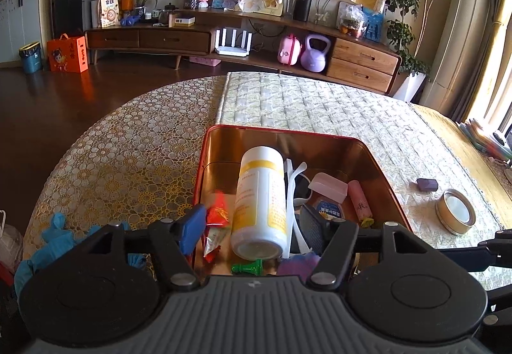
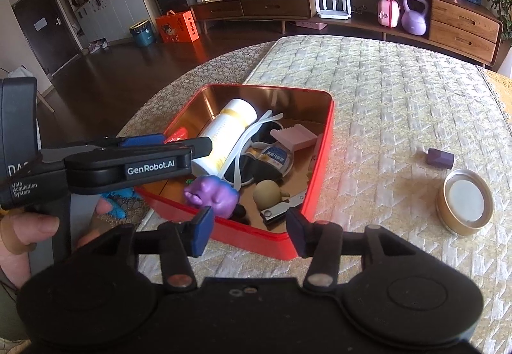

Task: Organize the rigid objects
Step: 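Open the left tool to drop the wrapper in the tin while the right tool releases the clipper, then move the left tool toward the purple block while the right tool approaches the round lid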

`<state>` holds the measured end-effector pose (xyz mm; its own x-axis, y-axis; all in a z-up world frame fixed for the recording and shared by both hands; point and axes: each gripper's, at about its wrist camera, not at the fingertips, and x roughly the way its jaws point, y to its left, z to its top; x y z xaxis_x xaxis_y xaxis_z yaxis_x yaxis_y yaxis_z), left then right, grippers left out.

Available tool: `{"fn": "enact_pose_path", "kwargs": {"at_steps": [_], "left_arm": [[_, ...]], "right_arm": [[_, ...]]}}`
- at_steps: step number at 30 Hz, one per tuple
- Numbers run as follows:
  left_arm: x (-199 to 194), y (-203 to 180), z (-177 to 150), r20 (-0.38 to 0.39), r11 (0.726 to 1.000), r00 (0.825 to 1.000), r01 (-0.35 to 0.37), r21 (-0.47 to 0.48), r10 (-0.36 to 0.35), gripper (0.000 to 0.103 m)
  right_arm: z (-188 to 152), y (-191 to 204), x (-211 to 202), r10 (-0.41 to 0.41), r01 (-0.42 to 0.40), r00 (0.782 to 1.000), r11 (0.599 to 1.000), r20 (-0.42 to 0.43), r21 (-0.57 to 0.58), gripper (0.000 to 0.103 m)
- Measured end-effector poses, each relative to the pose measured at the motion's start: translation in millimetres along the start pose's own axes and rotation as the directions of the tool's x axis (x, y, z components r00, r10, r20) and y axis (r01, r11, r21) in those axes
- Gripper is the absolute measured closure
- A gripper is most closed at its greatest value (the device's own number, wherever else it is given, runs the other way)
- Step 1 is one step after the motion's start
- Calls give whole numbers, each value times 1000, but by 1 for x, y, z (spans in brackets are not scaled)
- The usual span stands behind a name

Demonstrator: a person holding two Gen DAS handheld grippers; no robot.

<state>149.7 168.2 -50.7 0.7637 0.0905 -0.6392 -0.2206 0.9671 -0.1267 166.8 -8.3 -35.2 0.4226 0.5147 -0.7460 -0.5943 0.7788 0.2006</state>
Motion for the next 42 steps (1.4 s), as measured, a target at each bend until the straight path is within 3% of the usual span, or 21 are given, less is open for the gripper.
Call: {"fn": "enact_pose_path", "kwargs": {"at_steps": [11,19,22,28,42], "left_arm": [[-31,-19,-4,22,998,999,38,41,-38,34],[-50,-47,-8,24,991,994,106,86,-109,34],[-54,-59,-8,25,987,991,130,97,-133,25],[-54,-82,-8,11,981,986,161,108,-163,22],[-15,-146,14,-45,975,983,181,130,-176,19]], "right_arm": [[-10,-12,-30,22,-23,999,999,50,30,36],[-20,-31,-65,7,-11,993,999,115,35,19],[-26,-41,-77,-7,2,990,999,144,37,15],[-39,-68,-95,-42,32,976,998,215,48,0],[-57,-131,-84,-172,162,956,985,236,62,0]]}}
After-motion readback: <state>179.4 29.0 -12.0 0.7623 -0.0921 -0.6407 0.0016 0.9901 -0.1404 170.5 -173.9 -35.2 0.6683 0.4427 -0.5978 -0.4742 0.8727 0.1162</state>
